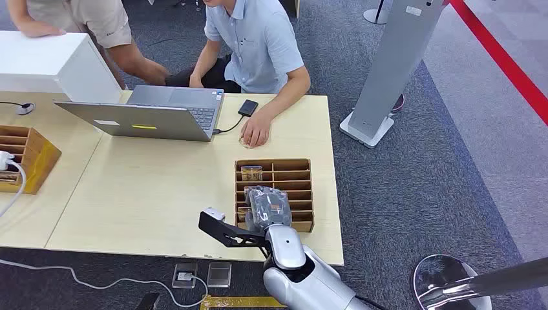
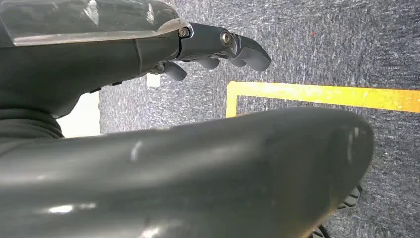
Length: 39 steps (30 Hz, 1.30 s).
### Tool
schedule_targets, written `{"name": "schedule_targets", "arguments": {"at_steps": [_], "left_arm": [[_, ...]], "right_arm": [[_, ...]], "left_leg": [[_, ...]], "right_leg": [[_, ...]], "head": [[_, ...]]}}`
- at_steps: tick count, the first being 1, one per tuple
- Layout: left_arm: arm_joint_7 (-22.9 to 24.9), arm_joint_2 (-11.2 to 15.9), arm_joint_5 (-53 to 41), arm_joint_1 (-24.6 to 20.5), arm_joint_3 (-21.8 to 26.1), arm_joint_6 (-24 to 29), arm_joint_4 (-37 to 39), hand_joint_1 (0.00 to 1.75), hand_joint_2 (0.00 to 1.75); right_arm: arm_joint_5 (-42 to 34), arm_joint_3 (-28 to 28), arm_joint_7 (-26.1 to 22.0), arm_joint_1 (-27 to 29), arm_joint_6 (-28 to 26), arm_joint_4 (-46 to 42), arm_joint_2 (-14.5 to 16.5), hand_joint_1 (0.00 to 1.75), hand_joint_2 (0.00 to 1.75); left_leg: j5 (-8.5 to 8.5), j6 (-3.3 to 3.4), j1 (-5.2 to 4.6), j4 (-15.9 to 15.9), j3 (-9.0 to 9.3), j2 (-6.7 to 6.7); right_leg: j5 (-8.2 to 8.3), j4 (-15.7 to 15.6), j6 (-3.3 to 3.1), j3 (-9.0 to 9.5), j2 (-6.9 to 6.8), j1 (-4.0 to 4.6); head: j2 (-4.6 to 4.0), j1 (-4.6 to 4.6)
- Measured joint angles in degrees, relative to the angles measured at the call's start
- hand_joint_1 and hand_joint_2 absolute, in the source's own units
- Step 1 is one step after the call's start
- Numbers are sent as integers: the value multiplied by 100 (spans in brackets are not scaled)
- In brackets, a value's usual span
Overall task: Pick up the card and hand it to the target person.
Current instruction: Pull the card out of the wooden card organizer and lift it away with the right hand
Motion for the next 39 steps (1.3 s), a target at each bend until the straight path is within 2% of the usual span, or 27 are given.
{"name": "schedule_targets", "arguments": {"at_steps": [12, 31, 37, 39], "left_arm": [[-3, 0, -3, 0, -7, 0, 0, 0, 0], [-4, 0, -3, 0, -7, 0, 0, 0, 0], [-4, 0, -3, 0, -7, 0, 0, 0, 0], [-4, 0, -3, 0, -7, 0, 0, 0, 0]], "right_arm": [[28, -42, 2, 49, 2, 63, -1, 107, 175], [-22, -103, -77, 78, 34, 128, -1, 99, 175], [-33, -104, -95, 89, 52, 145, 1, 108, 175], [-46, -104, -110, 99, 66, 155, 1, 119, 175]], "left_leg": [[0, 0, 0, 0, 0, 0], [0, 0, 0, 0, 0, 0], [0, 0, 0, 0, 0, 0], [0, 0, 0, 0, 0, 0]], "right_leg": [[0, 0, 0, 0, 0, 0], [0, 0, 0, 0, 0, 0], [0, 0, 0, 1, 0, 0], [0, 0, 0, 0, 0, 0]], "head": [[1, 0], [0, 0], [1, 0], [0, 0]]}}
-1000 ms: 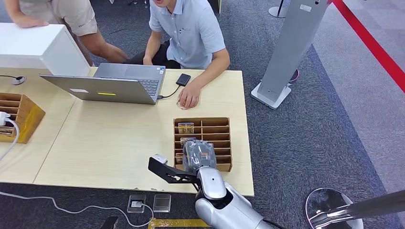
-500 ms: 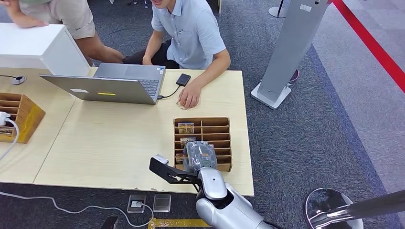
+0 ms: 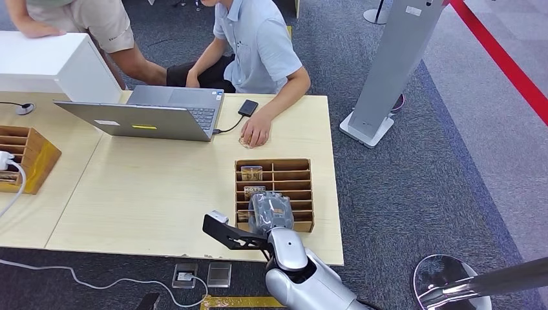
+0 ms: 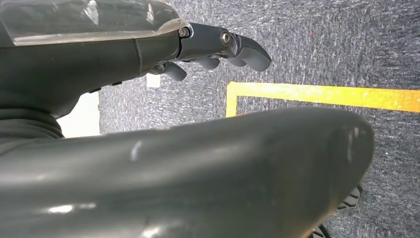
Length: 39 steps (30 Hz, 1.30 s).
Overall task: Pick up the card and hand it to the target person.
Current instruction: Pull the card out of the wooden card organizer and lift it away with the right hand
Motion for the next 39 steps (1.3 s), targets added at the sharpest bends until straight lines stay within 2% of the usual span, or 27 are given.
{"name": "schedule_targets", "arguments": {"at_steps": [2, 11, 24, 30, 35, 39], "left_arm": [[0, 0, 0, 0, 0, 3, 0, 0, 0], [0, 0, 4, 0, 0, 20, 1, 0, 0], [-20, 12, 3, -1, -63, 98, 2, 0, 0], [-17, 13, 31, 0, -87, 97, 2, 0, 0], [-16, 13, 128, 1, -87, 106, 2, 0, 0], [29, 13, 287, 3, -83, 174, 4, 0, 0]], "right_arm": [[-8, -2, -8, 8, 6, 7, 0, 130, 175], [-12, -11, -20, 10, 37, 5, 0, 155, 175], [-111, -21, -125, 17, -57, 5, 0, 155, 175], [-338, -31, -327, 48, -115, -40, -9, 155, 175], [-772, -35, -597, 180, -62, -422, -93, 155, 175], [-1177, -37, -701, 351, 155, -928, -279, 155, 175]], "left_leg": [[0, 0, 0, 0, 0, 0], [0, 0, 0, 0, 1, 0], [0, 0, 0, 0, 1, 0], [0, 0, 0, 0, 1, 0], [0, 0, 0, 0, 0, 1], [0, 0, 0, 0, 0, 1]], "right_leg": [[0, 0, 0, 0, 0, 0], [0, 0, 0, 0, 0, 0], [0, 0, 0, 0, 0, 0], [0, 0, 0, 0, 0, 0], [0, 0, 0, -2, 0, 0], [0, -1, -1, -3, 1, 0]], "head": [[0, 0], [0, 0], [0, 0], [1, 0], [1, 0], [0, 0]]}}
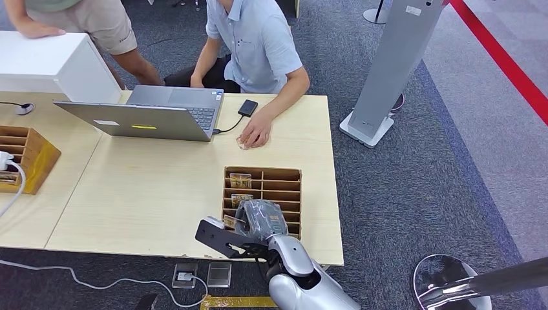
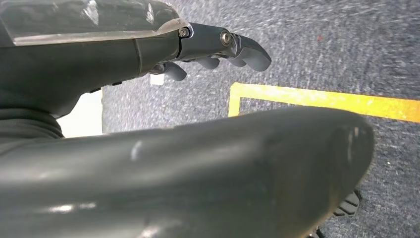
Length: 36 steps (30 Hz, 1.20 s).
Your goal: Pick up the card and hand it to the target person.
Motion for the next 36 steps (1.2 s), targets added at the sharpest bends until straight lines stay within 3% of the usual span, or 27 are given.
{"name": "schedule_targets", "arguments": {"at_steps": [12, 16, 18, 24, 36], "left_arm": [[34, 0, 185, 11, 7, 66, 22, 0, 0], [-50, 2, 125, 7, 4, -45, 29, 0, 0], [-71, 4, 91, 5, 4, -91, 29, 0, 0], [-75, 23, -69, -1, -4, -247, 29, 0, 0], [-166, 113, -271, -29, -137, -449, 38, 0, 0]], "right_arm": [[-626, -172, 109, 285, 152, -1445, -679, 155, 175], [-137, -609, -10, 336, -538, -2266, -1101, 155, 175], [36, -723, -157, 334, -759, -2320, -1154, 155, 175], [-6, -1011, -548, 150, -1024, -2234, -1202, 155, 175], [-1031, -1421, -1226, -1258, -1134, -579, -917, 155, 175]], "left_leg": [[0, 0, 0, 0, 1, 1], [0, 0, 0, 0, 1, 3], [0, 0, 0, 0, 1, 3], [0, 0, 0, 0, 0, 2], [3, 1, 0, 0, -5, -2]], "right_leg": [[1, -1, 0, 1, 3, 0], [2, -1, 1, 1, 6, 0], [2, -1, 1, 2, 6, 0], [2, 1, 1, 3, 5, 0], [5, 4, 0, 1, 2, 0]], "head": [[0, 3], [1, 1], [1, 0], [1, -2], [0, 0]]}}
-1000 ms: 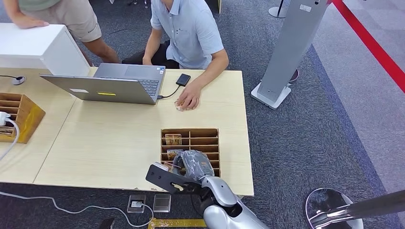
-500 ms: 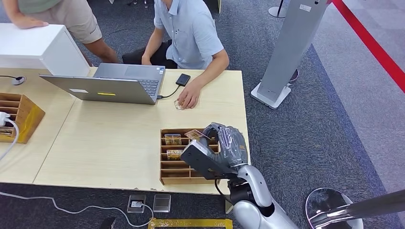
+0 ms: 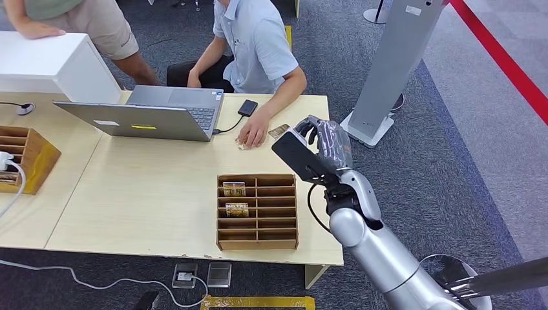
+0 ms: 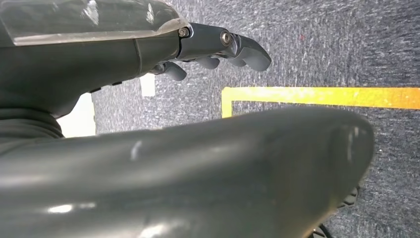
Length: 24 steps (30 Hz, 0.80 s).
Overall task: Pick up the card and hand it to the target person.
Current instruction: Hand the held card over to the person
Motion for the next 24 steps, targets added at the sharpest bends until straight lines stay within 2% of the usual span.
{"name": "schedule_targets", "arguments": {"at_steps": [5, 12, 18, 24], "left_arm": [[28, 16, -15, -6, -29, -15, 8, 0, 0], [50, 31, -25, -5, -76, -21, 9, 0, 0], [54, 33, -14, -5, -111, 16, 9, 0, 0], [51, 33, -7, -4, -114, 32, 9, 0, 0]], "right_arm": [[-398, -53, -283, -623, 8, 1022, 251, 155, 175], [-420, -38, -327, -1171, 33, 2303, 549, 155, 175], [-293, 8, -379, -1381, 29, 3079, 845, 155, 175], [-241, 36, -411, -1533, 29, 3456, 1018, 155, 175]], "left_leg": [[0, 0, 0, 0, -1, 0], [0, 0, 0, 0, -3, -2], [0, 0, 0, 0, -3, -1], [0, 0, 0, 0, -3, 0]], "right_leg": [[0, 1, -1, -2, -2, 0], [0, 1, 0, -3, -2, 0], [0, 1, 0, -5, -2, 0], [0, 1, 0, -6, -1, 0]], "head": [[0, -4], [0, -2], [0, -2], [1, -3]]}}
